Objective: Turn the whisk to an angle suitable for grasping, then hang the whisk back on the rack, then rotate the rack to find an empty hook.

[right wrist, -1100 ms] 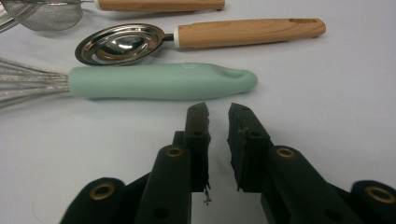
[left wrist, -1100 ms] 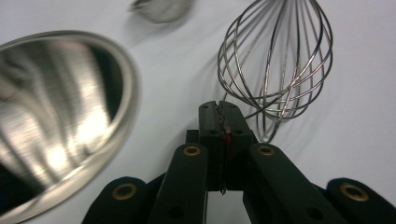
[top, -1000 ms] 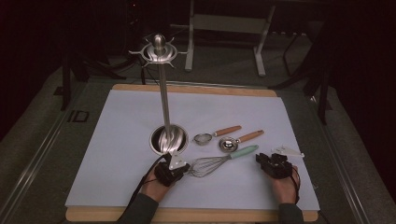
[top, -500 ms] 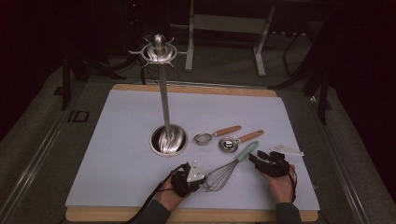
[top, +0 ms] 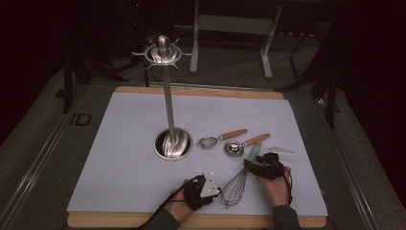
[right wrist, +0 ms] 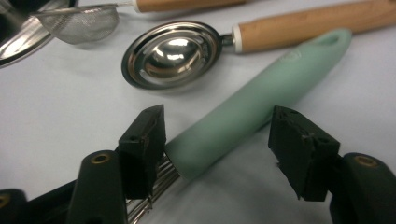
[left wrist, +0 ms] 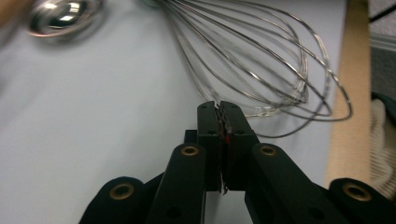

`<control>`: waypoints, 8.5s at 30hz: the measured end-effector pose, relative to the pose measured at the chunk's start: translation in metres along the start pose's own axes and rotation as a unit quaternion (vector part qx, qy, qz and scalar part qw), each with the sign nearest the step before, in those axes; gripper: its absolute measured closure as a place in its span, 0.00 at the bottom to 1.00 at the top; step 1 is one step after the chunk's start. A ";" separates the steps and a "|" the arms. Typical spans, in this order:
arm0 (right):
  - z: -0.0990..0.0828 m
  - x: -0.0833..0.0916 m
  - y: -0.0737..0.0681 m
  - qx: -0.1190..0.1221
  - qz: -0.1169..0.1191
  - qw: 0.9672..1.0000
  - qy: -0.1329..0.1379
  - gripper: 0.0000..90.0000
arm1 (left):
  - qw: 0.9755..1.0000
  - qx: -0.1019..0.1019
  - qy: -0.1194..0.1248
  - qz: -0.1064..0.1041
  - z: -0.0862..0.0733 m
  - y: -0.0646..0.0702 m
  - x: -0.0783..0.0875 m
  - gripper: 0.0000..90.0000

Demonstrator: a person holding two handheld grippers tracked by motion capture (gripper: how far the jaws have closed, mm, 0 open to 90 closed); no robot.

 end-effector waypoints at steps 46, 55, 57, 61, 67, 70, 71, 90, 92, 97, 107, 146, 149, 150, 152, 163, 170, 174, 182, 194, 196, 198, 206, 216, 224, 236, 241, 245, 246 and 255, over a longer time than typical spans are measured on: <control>0.046 0.004 0.045 0.021 0.035 0.966 -0.254 0.71 | 0.961 0.190 -0.033 0.197 -0.103 -0.129 0.077 0.93; 0.043 0.010 0.043 0.008 0.007 0.970 -0.244 0.76 | 0.962 0.196 -0.029 0.189 -0.106 -0.132 0.071 0.90; 0.040 0.020 0.042 0.010 0.008 0.975 -0.222 0.77 | 0.963 0.194 -0.027 0.184 -0.107 -0.132 0.070 0.88; 0.042 0.032 0.041 0.016 0.010 0.980 -0.199 0.77 | 0.964 0.203 -0.011 0.170 -0.108 -0.132 0.069 0.88; 0.046 0.036 0.037 0.031 0.019 0.983 -0.182 0.77 | 0.962 0.216 -0.002 0.167 -0.112 -0.135 0.069 0.86; 0.046 0.035 0.036 0.030 0.022 0.984 -0.177 0.77 | 0.961 0.219 0.002 0.167 -0.112 -0.135 0.070 0.86; 0.046 0.034 0.035 0.031 0.025 0.984 -0.174 0.77 | 0.961 0.220 0.005 0.167 -0.113 -0.135 0.071 0.86; 0.064 0.053 0.007 0.074 0.073 0.990 -0.099 0.77 | 0.959 0.216 0.009 0.186 -0.113 -0.133 0.071 0.82; 0.065 0.054 0.004 0.079 0.075 0.990 -0.095 0.77 | 0.958 0.217 0.011 0.185 -0.113 -0.133 0.072 0.82; 0.073 0.061 -0.009 0.108 0.080 0.988 -0.070 0.77 | 0.956 0.226 0.017 0.184 -0.114 -0.134 0.073 0.81; 0.083 0.070 -0.028 0.150 0.106 0.983 -0.027 0.77 | 0.956 0.226 0.016 0.185 -0.114 -0.134 0.072 0.80; 0.161 0.101 -0.119 0.284 0.166 0.935 0.135 0.77 | 0.956 0.224 0.009 0.187 -0.114 -0.135 0.072 0.77; 0.165 0.104 -0.124 0.290 0.168 0.931 0.145 0.77 | 0.956 0.225 0.009 0.187 -0.114 -0.135 0.071 0.77; 0.166 0.105 -0.126 0.291 0.169 0.930 0.148 0.77 | 0.956 0.226 0.009 0.187 -0.114 -0.135 0.071 0.77; 0.169 0.106 -0.129 0.294 0.172 0.928 0.152 0.77 | 0.956 0.227 0.009 0.187 -0.114 -0.135 0.072 0.77; 0.187 0.116 -0.156 0.328 0.172 0.915 0.159 0.77 | 0.956 0.227 0.009 0.187 -0.114 -0.135 0.072 0.77; 0.190 0.108 -0.170 0.339 0.182 0.910 0.151 0.77 | 0.956 0.228 0.009 0.186 -0.114 -0.135 0.072 0.77; 0.191 0.104 -0.178 0.341 0.190 0.908 0.152 0.77 | 0.956 0.229 0.009 0.186 -0.114 -0.135 0.072 0.77; 0.191 0.107 -0.190 0.356 0.193 0.902 0.151 0.77 | 0.956 0.227 0.008 0.186 -0.114 -0.135 0.072 0.77; 0.199 0.087 -0.193 0.345 0.194 0.908 0.136 0.77 | 0.955 0.229 0.009 0.186 -0.114 -0.135 0.071 0.77; 0.200 0.084 -0.196 0.341 0.195 0.910 0.135 0.77 | 0.955 0.229 0.009 0.186 -0.114 -0.135 0.071 0.77; 0.202 0.082 -0.199 0.336 0.198 0.911 0.135 0.77 | 0.955 0.229 0.009 0.186 -0.114 -0.135 0.071 0.77; 0.204 0.071 -0.209 0.327 0.198 0.914 0.132 0.76 | 0.955 0.229 0.009 0.186 -0.114 -0.135 0.071 0.77; 0.205 0.071 -0.211 0.327 0.193 0.915 0.134 0.72 | 0.955 0.229 0.008 0.186 -0.114 -0.135 0.071 0.77; 0.200 0.074 -0.204 0.330 0.177 0.918 0.127 0.70 | 0.955 0.230 0.009 0.187 -0.114 -0.135 0.071 0.77; 0.182 0.072 -0.186 0.358 0.141 0.919 0.083 0.70 | 0.955 0.231 0.009 0.186 -0.114 -0.135 0.071 0.76; 0.170 0.067 -0.172 0.356 0.113 0.926 0.056 0.69 | 0.955 0.230 0.008 0.189 -0.114 -0.135 0.071 0.76; 0.165 0.063 -0.157 0.332 0.111 0.936 0.047 0.68 | 0.954 0.229 0.008 0.190 -0.114 -0.135 0.072 0.76; 0.163 0.063 -0.154 0.327 0.111 0.938 0.046 0.68 | 0.954 0.230 0.009 0.190 -0.114 -0.135 0.072 0.76; 0.147 0.047 -0.121 0.278 0.098 0.956 0.018 0.66 | 0.954 0.232 0.011 0.190 -0.114 -0.135 0.072 0.76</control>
Point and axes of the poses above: each handheld gripper's, and its own axes: x roughly backward along the jaws, z roughly out of its top, y roughly to its right, the point moved 2 cm from there along -x, roughly forward along the jaws, and after that the axes turned 5 degrees about -y, right-handed, at the moved point
